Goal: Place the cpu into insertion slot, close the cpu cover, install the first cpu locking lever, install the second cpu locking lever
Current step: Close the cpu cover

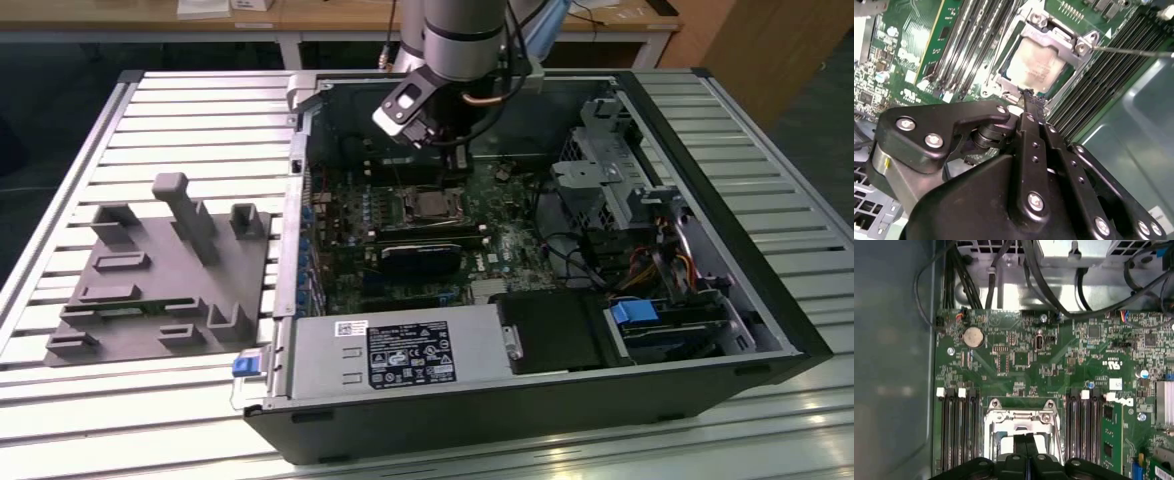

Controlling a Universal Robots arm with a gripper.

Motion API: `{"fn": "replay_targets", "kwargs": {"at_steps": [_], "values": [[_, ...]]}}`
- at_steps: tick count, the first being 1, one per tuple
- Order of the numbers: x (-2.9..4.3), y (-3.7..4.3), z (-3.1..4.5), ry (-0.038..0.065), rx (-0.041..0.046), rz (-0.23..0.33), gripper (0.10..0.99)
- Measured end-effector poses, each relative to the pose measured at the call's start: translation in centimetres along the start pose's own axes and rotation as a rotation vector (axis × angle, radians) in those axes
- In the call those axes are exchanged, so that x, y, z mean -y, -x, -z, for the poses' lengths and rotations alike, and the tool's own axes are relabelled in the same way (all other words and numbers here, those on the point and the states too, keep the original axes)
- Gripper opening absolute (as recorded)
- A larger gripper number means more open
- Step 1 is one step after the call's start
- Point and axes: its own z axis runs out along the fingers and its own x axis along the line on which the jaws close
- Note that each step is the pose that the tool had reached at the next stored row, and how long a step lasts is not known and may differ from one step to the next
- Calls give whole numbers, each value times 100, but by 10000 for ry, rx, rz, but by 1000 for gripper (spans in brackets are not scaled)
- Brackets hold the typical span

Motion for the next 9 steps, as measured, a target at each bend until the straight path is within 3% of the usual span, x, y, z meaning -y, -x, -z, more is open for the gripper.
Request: {"fn": "replay_targets", "kwargs": {"at_steps": [9], "values": [[114,6,-59,4,1,0,106]]}}
